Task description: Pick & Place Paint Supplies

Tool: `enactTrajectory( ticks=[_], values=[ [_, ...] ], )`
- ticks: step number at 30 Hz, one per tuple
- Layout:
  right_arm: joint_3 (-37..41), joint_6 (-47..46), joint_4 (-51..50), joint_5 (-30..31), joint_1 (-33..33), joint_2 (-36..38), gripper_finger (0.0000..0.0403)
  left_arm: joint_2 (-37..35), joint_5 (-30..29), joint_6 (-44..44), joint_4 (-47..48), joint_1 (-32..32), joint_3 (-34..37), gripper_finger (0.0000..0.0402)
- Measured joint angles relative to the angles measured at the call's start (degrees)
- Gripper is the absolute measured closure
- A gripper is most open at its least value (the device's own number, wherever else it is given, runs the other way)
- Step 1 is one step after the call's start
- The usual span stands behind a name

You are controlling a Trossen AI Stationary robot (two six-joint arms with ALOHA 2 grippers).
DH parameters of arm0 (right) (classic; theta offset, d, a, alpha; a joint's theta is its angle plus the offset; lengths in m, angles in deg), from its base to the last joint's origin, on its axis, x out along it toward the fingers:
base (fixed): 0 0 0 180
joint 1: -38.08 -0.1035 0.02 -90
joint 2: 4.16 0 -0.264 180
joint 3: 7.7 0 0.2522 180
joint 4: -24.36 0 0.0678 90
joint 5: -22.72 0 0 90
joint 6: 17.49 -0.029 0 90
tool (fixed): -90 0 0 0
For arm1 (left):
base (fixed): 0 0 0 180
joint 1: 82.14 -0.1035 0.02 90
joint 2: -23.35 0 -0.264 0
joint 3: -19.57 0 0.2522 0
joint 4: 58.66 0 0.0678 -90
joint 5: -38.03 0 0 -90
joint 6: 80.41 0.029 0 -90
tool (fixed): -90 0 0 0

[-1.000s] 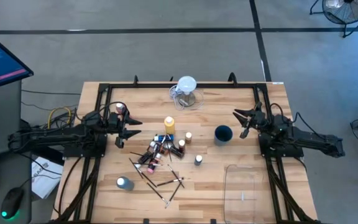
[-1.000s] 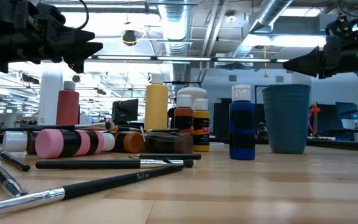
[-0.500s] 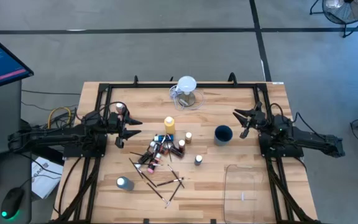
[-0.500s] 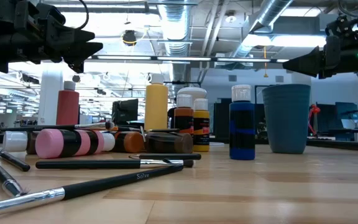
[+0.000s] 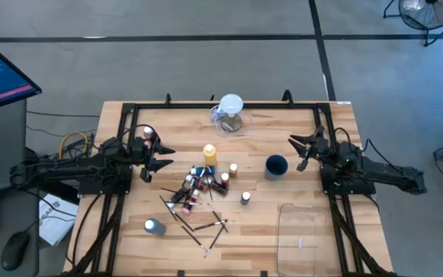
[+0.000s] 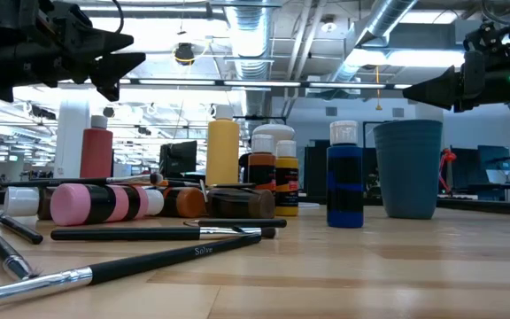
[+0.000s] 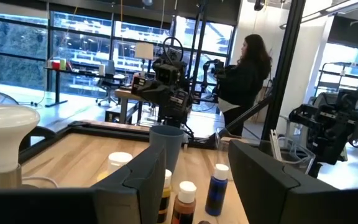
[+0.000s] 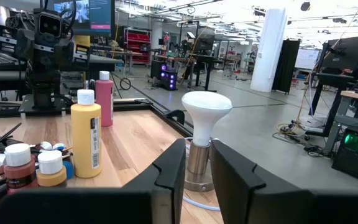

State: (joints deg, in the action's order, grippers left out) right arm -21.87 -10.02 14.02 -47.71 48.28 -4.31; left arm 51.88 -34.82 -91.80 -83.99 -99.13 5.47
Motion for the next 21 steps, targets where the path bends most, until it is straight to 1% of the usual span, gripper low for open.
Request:
enactTrajectory(
  ticks=[18,21],
  values=[
    [-0.01,0.00,0.01,0.00,-0.01,0.00,0.0335,0.00,0.00,-0.11,-1.00,0.00,-0.02,0.0238],
    [-0.01,0.00,0.01,0.00,0.00,0.00,0.0335,0.03,-0.10,-3.61,-2.96,0.00,0.00,0.0238]
  ],
)
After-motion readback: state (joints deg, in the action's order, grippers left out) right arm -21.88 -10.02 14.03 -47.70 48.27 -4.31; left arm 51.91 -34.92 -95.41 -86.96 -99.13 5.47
